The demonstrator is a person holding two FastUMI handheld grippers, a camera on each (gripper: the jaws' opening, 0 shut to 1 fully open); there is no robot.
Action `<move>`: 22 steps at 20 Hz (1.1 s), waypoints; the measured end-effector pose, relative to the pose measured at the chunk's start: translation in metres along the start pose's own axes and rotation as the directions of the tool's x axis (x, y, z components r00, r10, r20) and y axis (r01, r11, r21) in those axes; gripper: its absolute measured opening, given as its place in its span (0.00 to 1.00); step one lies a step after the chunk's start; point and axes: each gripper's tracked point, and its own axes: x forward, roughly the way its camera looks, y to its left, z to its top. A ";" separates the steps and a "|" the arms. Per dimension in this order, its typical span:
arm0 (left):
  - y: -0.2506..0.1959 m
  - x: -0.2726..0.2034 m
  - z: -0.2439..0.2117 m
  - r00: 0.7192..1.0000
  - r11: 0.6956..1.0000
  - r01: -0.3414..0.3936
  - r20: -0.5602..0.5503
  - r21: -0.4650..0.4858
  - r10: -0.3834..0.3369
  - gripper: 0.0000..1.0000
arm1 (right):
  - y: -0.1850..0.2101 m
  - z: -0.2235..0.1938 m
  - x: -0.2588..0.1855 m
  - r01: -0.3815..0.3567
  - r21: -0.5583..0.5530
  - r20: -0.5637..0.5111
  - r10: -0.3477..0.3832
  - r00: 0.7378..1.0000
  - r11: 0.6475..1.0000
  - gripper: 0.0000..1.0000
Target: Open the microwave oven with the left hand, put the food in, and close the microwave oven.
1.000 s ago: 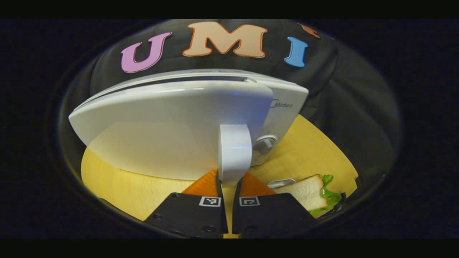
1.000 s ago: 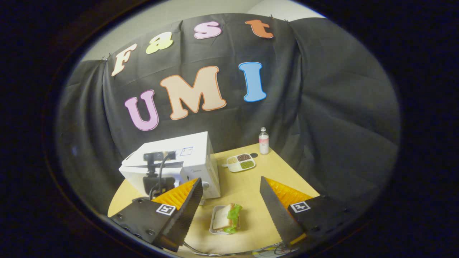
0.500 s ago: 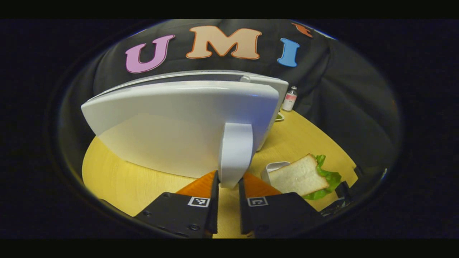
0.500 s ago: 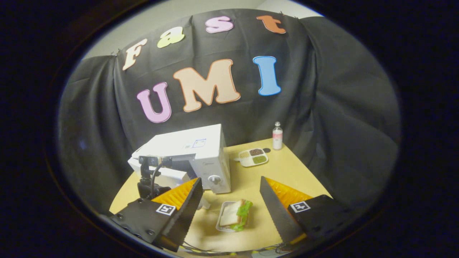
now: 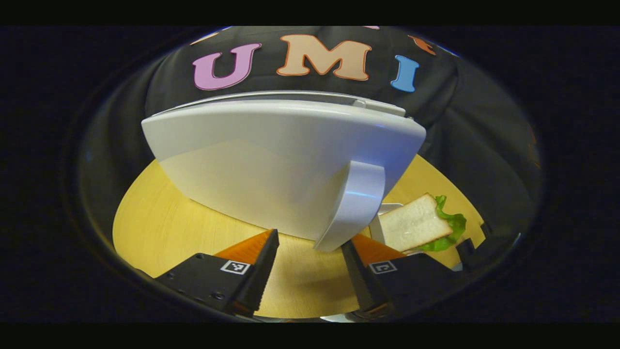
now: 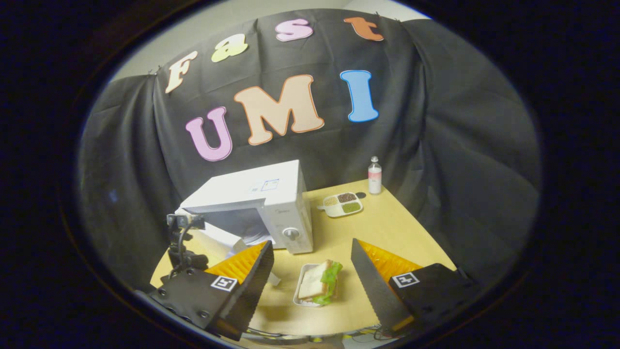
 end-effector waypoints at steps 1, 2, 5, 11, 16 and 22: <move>0.004 -0.003 -0.002 1.000 1.000 -0.010 -0.001 -0.008 0.010 0.82 | -0.001 -0.004 0.003 0.001 -0.002 -0.010 -0.001 1.000 1.000 0.92; 0.008 -0.007 -0.005 1.000 1.000 -0.023 -0.008 -0.019 0.023 0.87 | -0.003 -0.006 0.005 0.001 -0.003 -0.022 -0.001 1.000 1.000 0.92; 0.012 -0.018 -0.014 0.999 0.998 -0.031 -0.022 -0.057 0.029 1.00 | -0.014 -0.019 0.018 0.017 -0.021 -0.074 -0.019 0.997 1.000 0.92; 0.038 -0.048 -0.028 0.994 0.995 -0.096 -0.056 -0.040 0.094 1.00 | -0.033 -0.051 0.045 0.029 -0.067 -0.207 -0.043 0.977 0.997 0.99; 0.064 -0.075 -0.041 0.974 0.967 -0.221 -0.086 -0.128 0.211 1.00 | -0.038 -0.084 0.058 0.022 -0.075 -0.316 -0.045 0.948 0.997 1.00; 0.091 -0.102 -0.058 0.947 0.907 -0.320 -0.131 -0.273 0.295 1.00 | -0.031 -0.109 0.074 -0.011 -0.045 -0.388 -0.007 0.921 0.999 0.93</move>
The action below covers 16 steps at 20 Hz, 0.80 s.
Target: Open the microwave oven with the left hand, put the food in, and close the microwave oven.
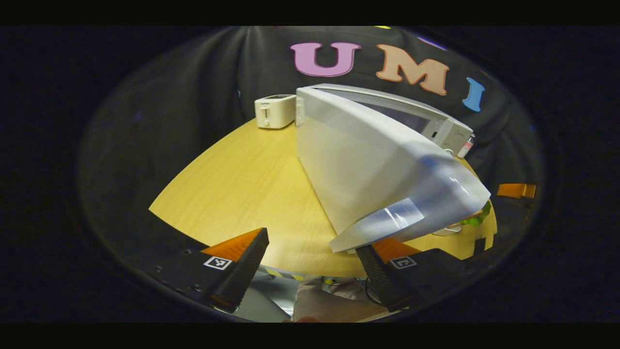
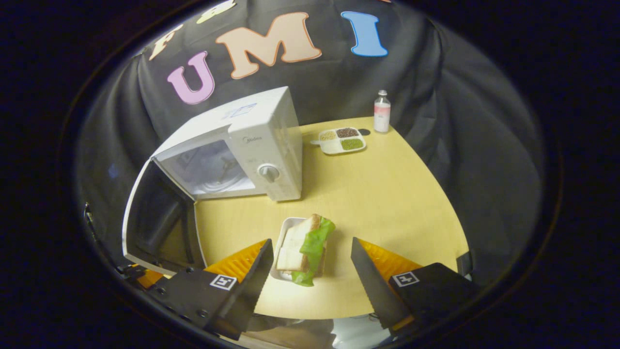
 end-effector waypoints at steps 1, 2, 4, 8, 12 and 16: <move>0.004 -0.002 -0.001 1.000 0.999 -0.008 -0.005 -0.035 0.007 1.00 | 0.000 -0.003 0.005 0.002 -0.005 -0.012 -0.002 1.000 1.000 0.93; 0.007 -0.005 -0.002 1.000 0.998 -0.014 -0.005 -0.068 0.014 1.00 | -0.001 -0.005 0.009 0.003 -0.008 -0.026 -0.004 1.000 1.000 1.00; 0.011 -0.007 -0.004 1.000 0.991 -0.024 -0.007 -0.133 0.023 1.00 | 0.001 -0.012 0.017 -0.001 -0.006 -0.051 0.000 0.999 1.000 1.00; 0.030 -0.019 -0.007 0.998 0.974 -0.065 -0.004 -0.217 0.065 1.00 | 0.009 -0.018 0.027 -0.022 -0.012 -0.084 0.021 0.996 1.000 0.99; 0.085 -0.038 0.001 0.979 0.950 -0.187 0.036 -0.249 0.202 1.00 | 0.014 -0.027 0.035 -0.031 -0.042 -0.119 0.026 0.993 0.999 0.99; 0.133 -0.057 0.016 0.941 0.888 -0.273 0.090 -0.371 0.327 0.95 | 0.013 -0.037 0.044 -0.034 -0.071 -0.166 0.022 0.986 0.997 1.00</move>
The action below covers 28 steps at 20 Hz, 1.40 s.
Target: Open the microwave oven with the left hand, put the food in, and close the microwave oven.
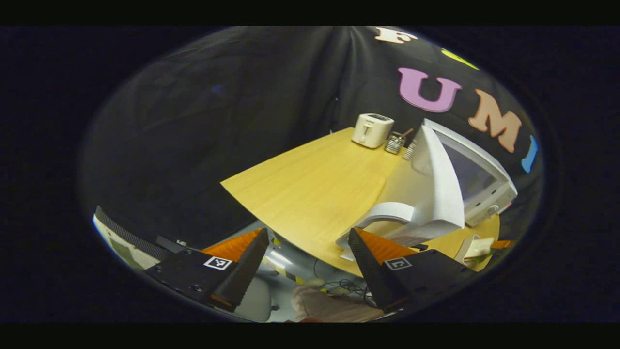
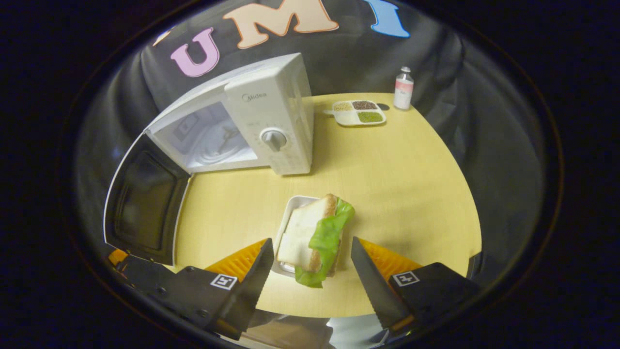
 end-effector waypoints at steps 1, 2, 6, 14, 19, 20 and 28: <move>0.010 -0.003 0.009 0.999 0.999 -0.035 0.037 -0.022 0.035 0.98 | -0.002 -0.002 0.002 0.005 -0.003 -0.010 -0.005 1.000 1.000 0.99; 0.015 -0.012 0.019 0.994 0.997 -0.070 0.079 -0.037 0.073 0.98 | -0.003 -0.004 0.005 0.008 0.001 -0.022 -0.008 1.000 1.000 1.00; 0.013 -0.042 0.056 0.954 0.987 -0.157 0.252 -0.044 0.163 0.98 | -0.004 -0.011 0.014 -0.008 0.048 -0.070 0.011 0.997 0.999 0.93; -0.050 -0.095 0.072 0.902 0.990 -0.135 0.417 0.030 0.111 0.97 | -0.008 -0.019 0.039 -0.053 0.088 -0.148 0.066 0.987 0.995 0.89; -0.076 -0.093 0.041 0.934 0.995 -0.102 0.344 0.002 0.096 0.97 | -0.005 -0.021 0.047 -0.100 0.136 -0.186 0.125 0.975 0.986 0.87; -0.075 -0.094 0.039 0.935 0.994 -0.109 0.339 -0.004 0.103 0.97 | -0.002 -0.023 0.051 -0.112 0.142 -0.198 0.139 0.970 0.984 0.69; -0.097 -0.099 0.020 0.947 0.995 -0.098 0.308 0.002 0.092 0.97 | 0.008 -0.027 0.054 -0.143 0.237 -0.240 0.201 0.950 0.961 0.48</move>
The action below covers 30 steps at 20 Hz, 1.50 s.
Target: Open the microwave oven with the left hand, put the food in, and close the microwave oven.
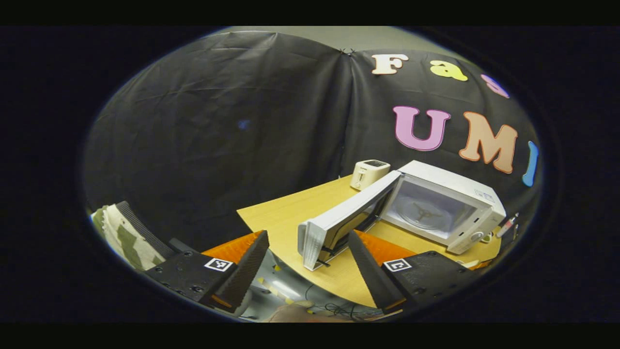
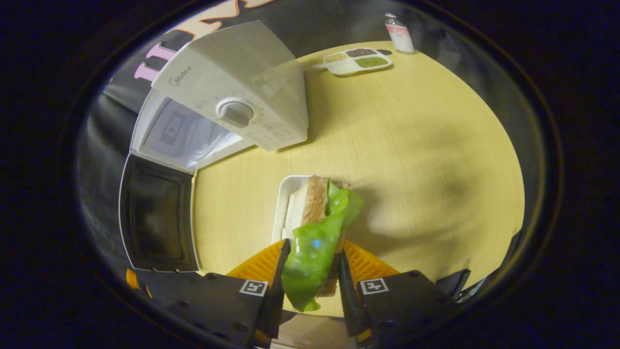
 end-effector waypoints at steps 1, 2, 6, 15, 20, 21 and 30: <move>-0.004 -0.002 0.000 1.000 1.000 0.005 0.000 0.006 -0.005 0.98 | 0.003 0.002 0.001 -0.022 0.005 0.000 0.022 1.000 1.000 0.49; -0.006 -0.003 -0.002 1.000 1.000 0.010 -0.003 0.014 -0.010 0.97 | 0.006 0.002 0.005 -0.034 0.027 0.011 0.034 0.999 0.999 0.45; -0.015 -0.009 -0.004 0.999 0.999 0.034 -0.013 0.029 -0.034 0.97 | 0.009 0.003 -0.008 -0.047 0.033 0.037 0.045 0.998 0.998 0.28; -0.035 -0.008 -0.016 0.982 0.967 0.187 -0.053 0.171 -0.180 0.94 | 0.033 0.010 -0.037 -0.149 0.092 0.131 0.137 0.982 0.985 0.29; -0.024 0.009 -0.008 0.962 0.935 0.273 -0.047 0.224 -0.270 0.99 | 0.080 0.007 -0.059 -0.239 0.147 0.227 0.202 0.953 0.960 0.29; -0.017 0.015 -0.005 0.960 0.934 0.281 -0.048 0.222 -0.277 0.97 | 0.094 0.005 -0.061 -0.262 0.159 0.244 0.220 0.945 0.952 0.29; 0.077 0.064 0.026 0.973 0.962 0.225 0.008 0.155 -0.229 0.99 | 0.207 -0.008 -0.060 -0.427 0.188 0.374 0.337 0.864 0.885 0.28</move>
